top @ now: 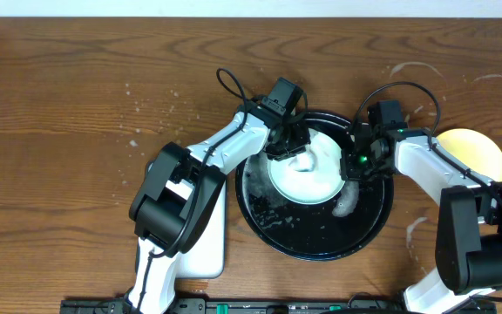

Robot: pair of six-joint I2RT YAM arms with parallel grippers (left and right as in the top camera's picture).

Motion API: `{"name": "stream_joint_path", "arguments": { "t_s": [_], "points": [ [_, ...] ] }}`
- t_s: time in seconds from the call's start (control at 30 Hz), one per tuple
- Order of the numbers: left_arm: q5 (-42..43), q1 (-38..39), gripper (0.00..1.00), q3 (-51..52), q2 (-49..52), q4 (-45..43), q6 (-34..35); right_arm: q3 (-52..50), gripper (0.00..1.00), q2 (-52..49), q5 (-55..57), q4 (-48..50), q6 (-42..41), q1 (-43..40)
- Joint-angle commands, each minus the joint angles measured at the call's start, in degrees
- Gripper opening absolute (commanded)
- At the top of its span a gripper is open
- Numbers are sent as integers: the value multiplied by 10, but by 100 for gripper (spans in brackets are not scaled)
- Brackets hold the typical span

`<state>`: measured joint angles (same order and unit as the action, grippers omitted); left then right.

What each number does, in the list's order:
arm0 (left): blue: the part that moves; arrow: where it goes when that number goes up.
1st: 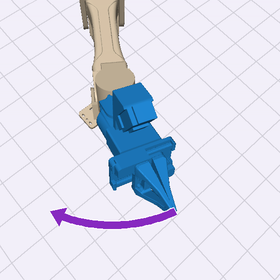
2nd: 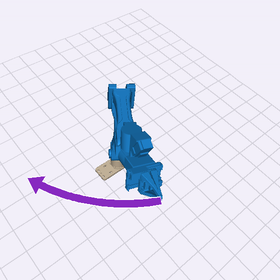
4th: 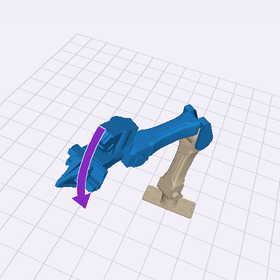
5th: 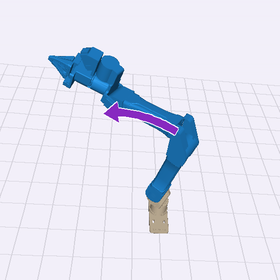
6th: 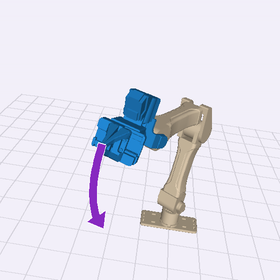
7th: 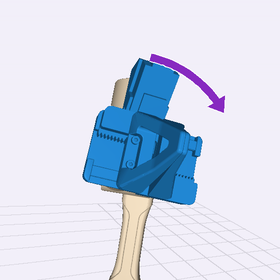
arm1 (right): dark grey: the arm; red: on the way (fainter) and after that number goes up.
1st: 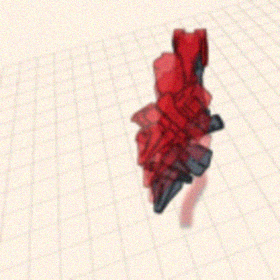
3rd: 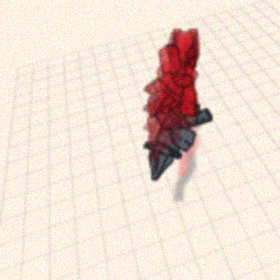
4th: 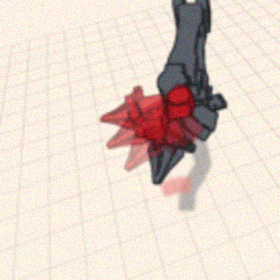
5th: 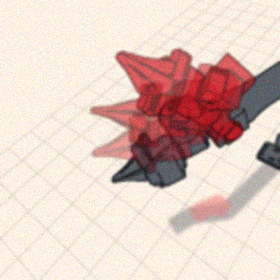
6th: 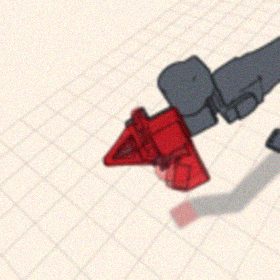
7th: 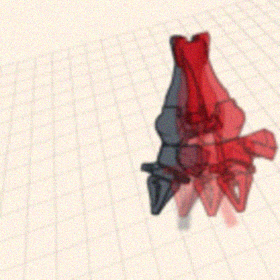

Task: Clean dirty plates on tray and stack at the side

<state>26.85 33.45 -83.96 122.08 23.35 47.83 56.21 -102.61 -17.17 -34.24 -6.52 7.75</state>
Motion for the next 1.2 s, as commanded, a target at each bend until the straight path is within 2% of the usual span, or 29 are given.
{"name": "stream_joint_path", "arguments": {
  "t_s": [0.0,0.5,0.63,1.0,1.17],
  "points": [
    [42,14,8,8,24,0,32,-20,1,-23,62,0,15,-2],
    [71,46,8,14,37,46,-12,-20,1,-23,62,2,14,-2],
    [73,66,8,14,80,-6,-57,-20,1,-23,62,2,12,-1],
    [39,-54,8,8,103,-14,-74,-20,1,-23,62,1,12,-1],
    [18,-85,7,6,103,-7,-84,-20,1,-23,62,1,12,-1]
  ]
}}
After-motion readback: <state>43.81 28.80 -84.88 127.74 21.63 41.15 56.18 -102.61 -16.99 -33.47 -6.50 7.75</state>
